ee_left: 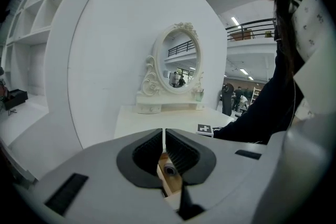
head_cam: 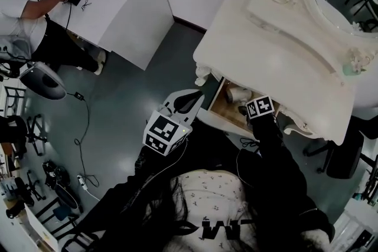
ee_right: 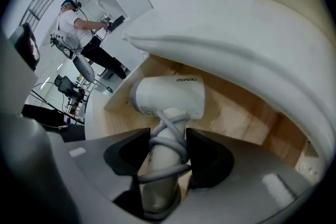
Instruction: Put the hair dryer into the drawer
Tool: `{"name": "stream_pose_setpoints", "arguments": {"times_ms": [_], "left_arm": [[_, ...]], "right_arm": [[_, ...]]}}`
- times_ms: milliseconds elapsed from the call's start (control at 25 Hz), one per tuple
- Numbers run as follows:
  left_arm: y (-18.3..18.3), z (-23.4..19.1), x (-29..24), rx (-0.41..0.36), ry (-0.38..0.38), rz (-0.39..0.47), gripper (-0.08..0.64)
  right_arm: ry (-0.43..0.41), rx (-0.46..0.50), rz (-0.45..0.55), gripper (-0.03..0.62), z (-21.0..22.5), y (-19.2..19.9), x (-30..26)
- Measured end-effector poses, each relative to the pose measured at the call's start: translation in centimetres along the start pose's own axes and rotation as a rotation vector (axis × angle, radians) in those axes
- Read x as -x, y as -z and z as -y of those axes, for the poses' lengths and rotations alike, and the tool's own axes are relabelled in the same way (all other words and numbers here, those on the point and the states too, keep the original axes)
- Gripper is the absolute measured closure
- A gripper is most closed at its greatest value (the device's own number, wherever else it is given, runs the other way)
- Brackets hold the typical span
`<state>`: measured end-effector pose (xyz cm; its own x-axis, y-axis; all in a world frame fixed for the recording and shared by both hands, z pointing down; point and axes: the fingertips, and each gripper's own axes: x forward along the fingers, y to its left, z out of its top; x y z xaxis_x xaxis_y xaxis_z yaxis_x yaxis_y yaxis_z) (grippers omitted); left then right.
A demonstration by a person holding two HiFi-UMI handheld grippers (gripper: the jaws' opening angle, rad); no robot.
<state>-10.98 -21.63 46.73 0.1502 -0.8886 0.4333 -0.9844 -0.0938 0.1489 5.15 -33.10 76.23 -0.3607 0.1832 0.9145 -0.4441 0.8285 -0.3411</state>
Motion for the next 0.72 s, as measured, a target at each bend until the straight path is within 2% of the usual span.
{"name": "stream_pose_setpoints", "arguments": {"times_ms": [320, 720], "left_arm": [[0.3, -1.0, 0.9, 0.016, -0.045, -0.007, 0.558], [0.5, -2.1, 1.4, 0.016, -0.066, -0.029, 0.558]], "right_arm": [[0.073, 0.086, 0.008, 0.368, 1.1, -0.8, -1.1], [0.122, 0.108, -0.030, 0.364, 1.6, 0.6, -3.1]]}}
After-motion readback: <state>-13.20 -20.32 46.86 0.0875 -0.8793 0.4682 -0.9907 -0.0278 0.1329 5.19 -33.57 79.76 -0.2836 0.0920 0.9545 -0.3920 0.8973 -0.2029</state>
